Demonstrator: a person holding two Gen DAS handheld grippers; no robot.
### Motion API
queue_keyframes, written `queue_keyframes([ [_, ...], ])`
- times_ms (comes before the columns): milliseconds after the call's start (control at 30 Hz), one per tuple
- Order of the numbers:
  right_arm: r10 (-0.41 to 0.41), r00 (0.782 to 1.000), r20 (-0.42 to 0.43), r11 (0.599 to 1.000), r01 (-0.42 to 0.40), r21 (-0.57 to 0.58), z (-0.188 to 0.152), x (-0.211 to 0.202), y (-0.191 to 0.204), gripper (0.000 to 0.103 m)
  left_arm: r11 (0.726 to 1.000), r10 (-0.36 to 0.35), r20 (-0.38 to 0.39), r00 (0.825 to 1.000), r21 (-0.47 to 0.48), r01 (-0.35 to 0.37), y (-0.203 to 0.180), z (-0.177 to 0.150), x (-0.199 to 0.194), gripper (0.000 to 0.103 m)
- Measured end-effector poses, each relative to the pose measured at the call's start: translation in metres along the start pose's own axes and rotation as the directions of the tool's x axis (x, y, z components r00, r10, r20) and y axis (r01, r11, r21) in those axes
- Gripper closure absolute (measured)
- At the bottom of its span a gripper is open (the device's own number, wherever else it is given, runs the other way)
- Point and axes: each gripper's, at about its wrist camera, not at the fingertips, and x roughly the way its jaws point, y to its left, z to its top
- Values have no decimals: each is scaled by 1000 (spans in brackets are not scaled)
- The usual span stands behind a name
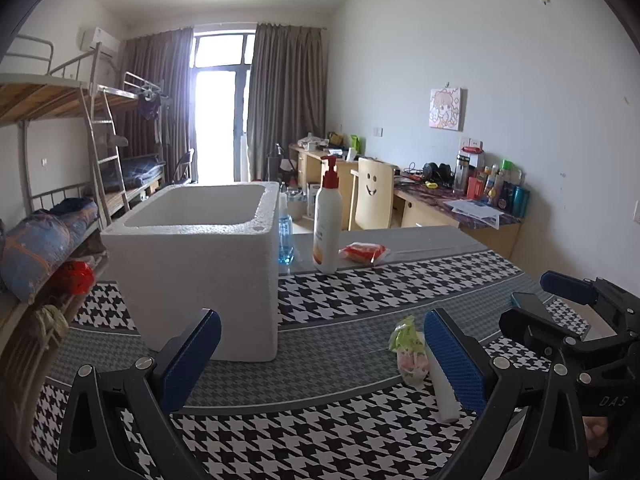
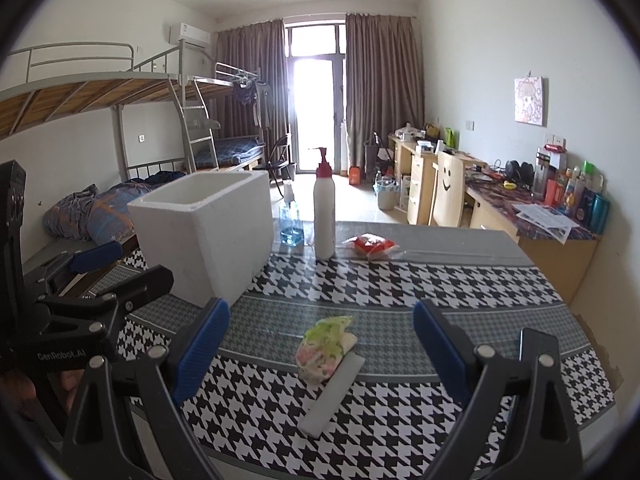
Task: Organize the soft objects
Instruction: 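Move both tools toward the green-and-pink packet and white foam strip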
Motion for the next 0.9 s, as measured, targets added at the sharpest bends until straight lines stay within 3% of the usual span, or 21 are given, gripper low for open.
queue_keyframes([
  [233, -1, 1000, -31, 1000, 2, 21, -13, 5, -7, 8, 1000, 0, -29, 1000, 9, 1, -1, -5, 9, 1],
  [900, -59, 993, -104, 997, 62, 34, -40, 13, -22, 8, 995, -93, -130, 987, 21, 96, -19, -20, 38, 1],
])
